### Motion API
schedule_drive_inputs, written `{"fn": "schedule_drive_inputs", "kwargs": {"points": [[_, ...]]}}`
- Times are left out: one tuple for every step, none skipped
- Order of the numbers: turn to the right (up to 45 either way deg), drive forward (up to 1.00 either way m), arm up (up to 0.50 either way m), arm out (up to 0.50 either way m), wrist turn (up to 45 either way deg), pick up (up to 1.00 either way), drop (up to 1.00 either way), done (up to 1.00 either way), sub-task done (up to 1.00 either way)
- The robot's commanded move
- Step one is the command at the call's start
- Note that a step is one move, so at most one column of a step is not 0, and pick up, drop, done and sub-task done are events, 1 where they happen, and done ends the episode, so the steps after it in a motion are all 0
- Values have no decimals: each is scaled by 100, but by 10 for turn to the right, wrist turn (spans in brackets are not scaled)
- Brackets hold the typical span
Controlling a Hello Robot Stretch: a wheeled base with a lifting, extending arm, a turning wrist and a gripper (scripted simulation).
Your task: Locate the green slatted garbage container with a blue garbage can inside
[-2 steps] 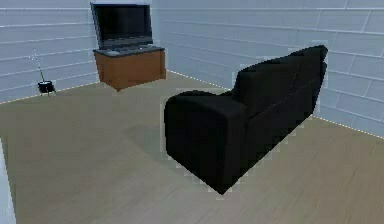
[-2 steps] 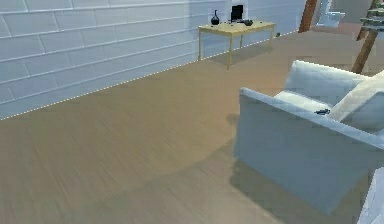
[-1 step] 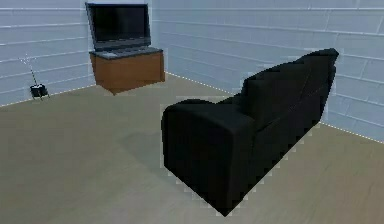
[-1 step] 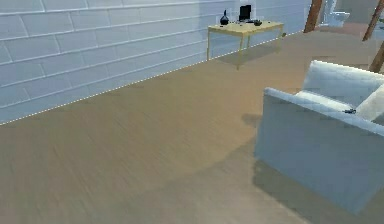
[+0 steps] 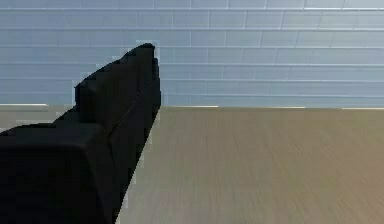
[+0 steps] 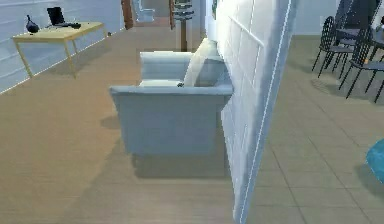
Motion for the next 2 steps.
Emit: {"fn": "schedule_drive_inputs", "kwargs": {"points": [[300, 0, 0, 0, 0, 0, 0, 0, 0], [0, 20, 0, 0, 0, 0, 0, 0, 0]]}}
